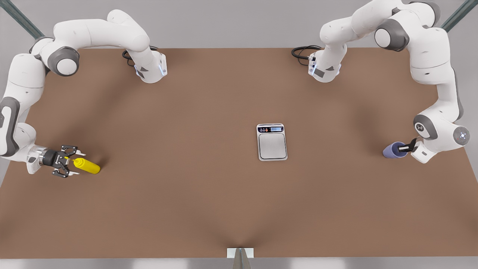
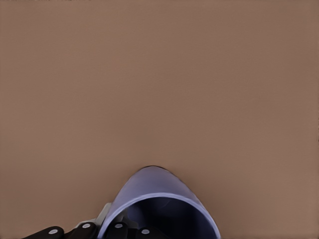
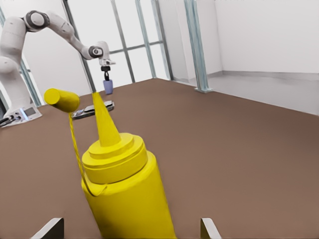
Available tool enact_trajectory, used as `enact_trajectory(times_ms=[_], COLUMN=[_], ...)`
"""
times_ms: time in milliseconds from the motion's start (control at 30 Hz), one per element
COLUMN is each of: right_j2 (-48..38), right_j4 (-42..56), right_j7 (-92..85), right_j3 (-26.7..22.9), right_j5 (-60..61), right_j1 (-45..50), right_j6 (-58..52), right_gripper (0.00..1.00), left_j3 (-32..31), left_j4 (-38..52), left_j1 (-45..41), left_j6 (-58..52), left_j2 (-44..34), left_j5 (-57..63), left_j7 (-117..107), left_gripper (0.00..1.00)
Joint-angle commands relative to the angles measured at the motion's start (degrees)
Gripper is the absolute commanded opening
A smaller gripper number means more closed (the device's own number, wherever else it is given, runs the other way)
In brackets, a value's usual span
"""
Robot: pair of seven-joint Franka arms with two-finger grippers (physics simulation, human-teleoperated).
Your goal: Move cup to the weight, pick up sauce bottle, pour sauce
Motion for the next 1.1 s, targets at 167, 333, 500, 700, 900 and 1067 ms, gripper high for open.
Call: enact_trajectory(times_ms=[167,333,500,700,900,1067], right_j2=[0.3,0.3,0.3,0.3,0.3,0.3], right_j4=[-0.1,-0.2,-0.2,-0.6,-0.6,-0.6], right_j7=[0.4,0.5,0.1,0.4,0.5,0.4], right_j3=[-0.1,-0.9,-0.9,-0.9,-0.9,-0.9], right_j5=[-0.1,0.2,0.3,0.2,-0.6,-0.4], right_j1=[1.1,3.2,4.3,4.8,5.4,5.3], right_j6=[0.2,2.5,2.6,2.5,1.4,1.3], right_gripper=[1.0,1.0,1.0,0.96,0.54,0.52], left_j3=[-0.1,-2.0,-14.6,-20.7,-25.3,-27.9], left_j4=[0.0,-0.1,-0.1,-0.3,-4.2,-4.5], left_j1=[-1.1,-7.8,-11.2,-25.6,-29.3,-29.3], left_j6=[-3.8,-11.1,-13.1,-12.3,-6.9,-5.9], left_j2=[-5.6,-11.8,-12.7,-12.6,-11.2,-9.0], left_j5=[-0.5,-2.5,-4.3,-4.0,-4.0,-4.1], left_j7=[-0.2,-3.2,-15.8,-36.6,-45.8,-45.7], left_gripper=[0.21,0.21,0.21,0.21,0.21,0.21])
